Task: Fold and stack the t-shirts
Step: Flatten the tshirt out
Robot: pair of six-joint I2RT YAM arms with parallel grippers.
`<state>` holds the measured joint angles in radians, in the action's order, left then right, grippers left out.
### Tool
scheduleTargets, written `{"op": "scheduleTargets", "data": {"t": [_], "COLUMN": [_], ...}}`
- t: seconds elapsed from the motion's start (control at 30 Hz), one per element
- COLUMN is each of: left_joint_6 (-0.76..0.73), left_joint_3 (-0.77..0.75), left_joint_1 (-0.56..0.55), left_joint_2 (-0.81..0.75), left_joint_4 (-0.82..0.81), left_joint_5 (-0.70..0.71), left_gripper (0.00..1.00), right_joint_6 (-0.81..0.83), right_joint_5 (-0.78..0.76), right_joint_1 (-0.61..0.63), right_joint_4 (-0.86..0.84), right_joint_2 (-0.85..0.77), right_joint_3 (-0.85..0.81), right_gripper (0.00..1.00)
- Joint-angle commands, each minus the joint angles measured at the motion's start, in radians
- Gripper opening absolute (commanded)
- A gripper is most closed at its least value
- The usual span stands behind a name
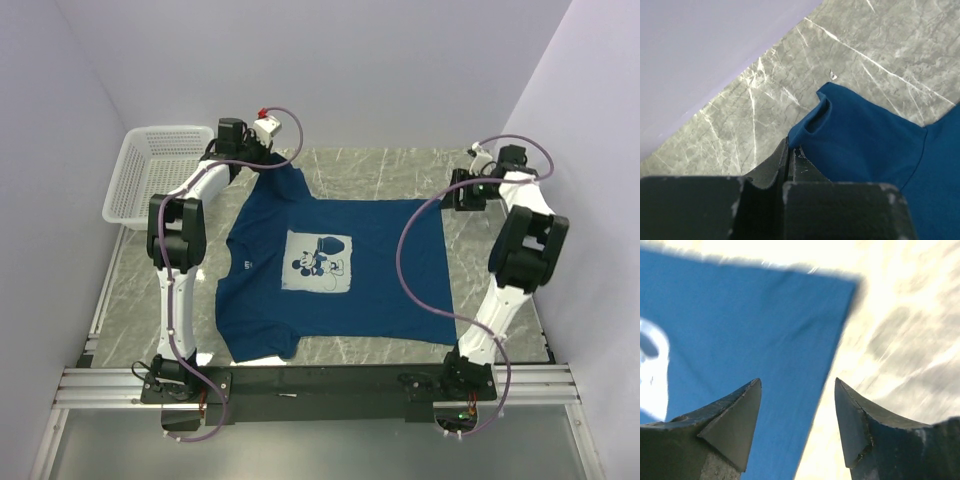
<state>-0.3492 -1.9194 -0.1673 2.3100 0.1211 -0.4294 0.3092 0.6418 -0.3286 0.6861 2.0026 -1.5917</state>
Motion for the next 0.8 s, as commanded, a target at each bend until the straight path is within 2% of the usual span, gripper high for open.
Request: {"op": "scheduleTargets", "data": {"t": [0.0,0.2,0.33,0.53,0.77], "left_joint_6": [0.019,0.041,0.044,0.052,0.059], "left_joint_3": [-0.010,-0.041,-0.027,-0.009,-0.016], "left_joint_1": [-0.003,-0.001,-0.001,0.005,0.005], "left_joint_2": [-0.046,-0.029,-0.031,-0.037,-0.035], "left_joint_4": [-0.035,-0.040,-0.049,-0.063,-0.061], "left_joint_5": [-0.048,-0.071,-0.077,-0.085,-0.086], "left_gripper": [0.00,0.00,0.00,0.00,0.00], "right_joint_6": [-0.199,-0.231,-0.275,-0.306,-0.308], "right_joint_5": [-0.123,-0.134,-0.129,-0.159,-0.176], "right_joint_1": [0.019,0.077,0.085,0.085,0.080], "right_joint_4": [-0.030,0.032,0.023,0.033,0.035], "right_joint_2": [0.103,0.266,0.329,0.367,0.398], "right_joint_3": [-0.170,-0.344,-0.382,-0.406,-0.435], "right_gripper": [0.68,0.66,0.64,0.52,0.49]}}
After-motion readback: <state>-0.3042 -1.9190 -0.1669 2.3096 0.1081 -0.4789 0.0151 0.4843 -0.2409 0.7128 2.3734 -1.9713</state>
